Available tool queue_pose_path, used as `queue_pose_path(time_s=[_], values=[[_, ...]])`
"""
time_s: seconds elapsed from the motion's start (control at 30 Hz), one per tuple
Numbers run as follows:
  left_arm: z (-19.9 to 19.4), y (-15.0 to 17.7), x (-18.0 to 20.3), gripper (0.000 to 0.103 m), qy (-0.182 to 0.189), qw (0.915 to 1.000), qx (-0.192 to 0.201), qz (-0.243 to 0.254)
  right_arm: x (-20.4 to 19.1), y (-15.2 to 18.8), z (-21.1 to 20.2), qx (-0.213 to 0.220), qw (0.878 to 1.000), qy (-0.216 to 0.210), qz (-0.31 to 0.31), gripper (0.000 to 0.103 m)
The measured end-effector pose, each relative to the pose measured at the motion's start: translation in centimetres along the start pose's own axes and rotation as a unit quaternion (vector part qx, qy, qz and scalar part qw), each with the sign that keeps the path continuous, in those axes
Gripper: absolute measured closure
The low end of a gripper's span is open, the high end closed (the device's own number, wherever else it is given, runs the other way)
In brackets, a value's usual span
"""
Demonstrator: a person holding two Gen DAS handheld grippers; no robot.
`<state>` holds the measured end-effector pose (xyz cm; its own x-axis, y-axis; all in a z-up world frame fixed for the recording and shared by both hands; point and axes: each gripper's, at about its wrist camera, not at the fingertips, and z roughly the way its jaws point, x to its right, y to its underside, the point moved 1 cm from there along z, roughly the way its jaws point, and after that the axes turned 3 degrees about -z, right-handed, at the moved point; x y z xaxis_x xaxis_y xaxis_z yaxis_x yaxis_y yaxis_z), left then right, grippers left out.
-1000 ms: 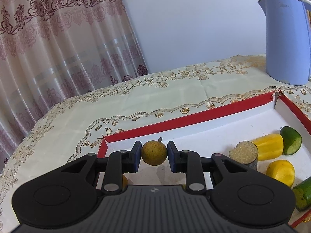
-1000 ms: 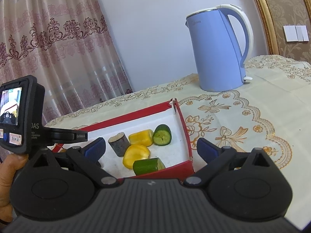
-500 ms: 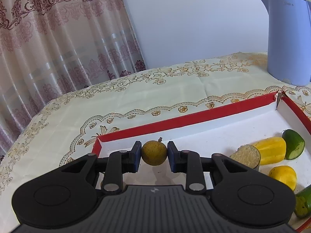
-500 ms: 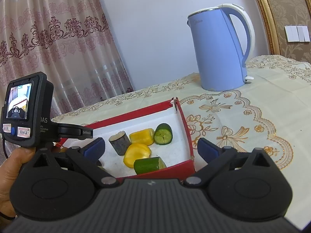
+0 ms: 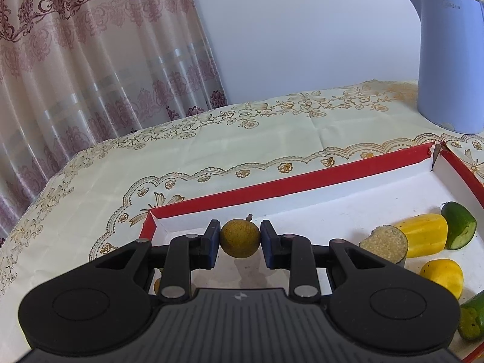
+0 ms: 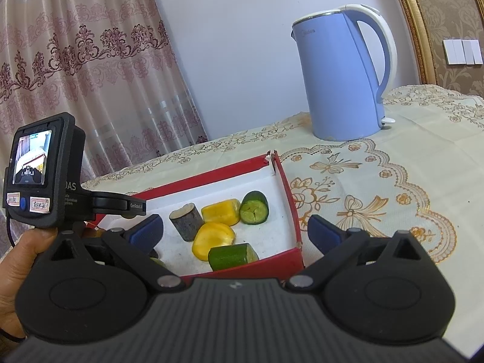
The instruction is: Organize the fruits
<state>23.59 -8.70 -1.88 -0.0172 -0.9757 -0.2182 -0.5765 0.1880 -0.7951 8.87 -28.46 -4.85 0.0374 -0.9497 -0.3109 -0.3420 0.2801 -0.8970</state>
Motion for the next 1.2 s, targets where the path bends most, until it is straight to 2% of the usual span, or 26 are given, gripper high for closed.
queue_pose_path(time_s=[0.3,0.37,0.4,0.47,0.5,0.63,0.8,0.9,1.03,1.1,1.2], values=[[0.0,0.0,0.1,0.075,0.004,1.0,-0.005,-0.005,-0.1,0.0,0.0,0.0,1.0,-0.001,-0.002,0.0],[-0.1,0.0,0.1,0.071,0.003,1.0,-0.004,-0.005,-0.1,0.0,0.0,0.0,1.0,-0.001,-0.002,0.0],[-0.2,0.0,0.0,0.067,0.005,1.0,-0.003,-0.005,0.0,0.0,0.0,0.0,1.0,-0.001,-0.001,0.0],[-0.5,0.0,-0.2,0.03,0.008,0.9999,0.003,-0.011,0.0,0.0,0.0,-0.001,1.0,0.0,0.0,0.0],[-0.8,0.0,-0.2,0.026,0.005,0.9998,0.011,-0.013,0.0,0.0,0.0,-0.001,1.0,0.0,0.0,0.0],[-2.0,-0.2,-0.1,0.025,-0.002,0.9994,0.035,-0.002,0.0,0.0,0.0,-0.002,1.0,0.0,0.001,0.0],[-3.2,-0.2,-0.8,0.025,0.009,0.9994,0.034,-0.007,0.0,0.0,-0.1,-0.001,1.0,0.0,0.002,0.0],[-4.0,0.0,-1.5,0.025,0.014,0.9994,0.029,-0.014,-0.1,-0.2,0.0,-0.006,1.0,-0.021,-0.001,0.0],[-5.3,0.3,-3.0,0.024,0.025,0.9987,0.026,-0.035,-1.1,-0.5,-0.5,-0.066,0.995,-0.073,-0.02,0.0],[-5.9,0.5,-3.6,0.021,0.027,0.9983,0.027,-0.043,-2.0,-0.4,-1.2,-0.087,0.993,-0.061,-0.056,0.0],[-6.7,0.6,-4.1,0.021,0.026,0.998,0.028,-0.05,-2.8,0.1,-2.3,-0.116,0.987,-0.015,-0.108,0.0]])
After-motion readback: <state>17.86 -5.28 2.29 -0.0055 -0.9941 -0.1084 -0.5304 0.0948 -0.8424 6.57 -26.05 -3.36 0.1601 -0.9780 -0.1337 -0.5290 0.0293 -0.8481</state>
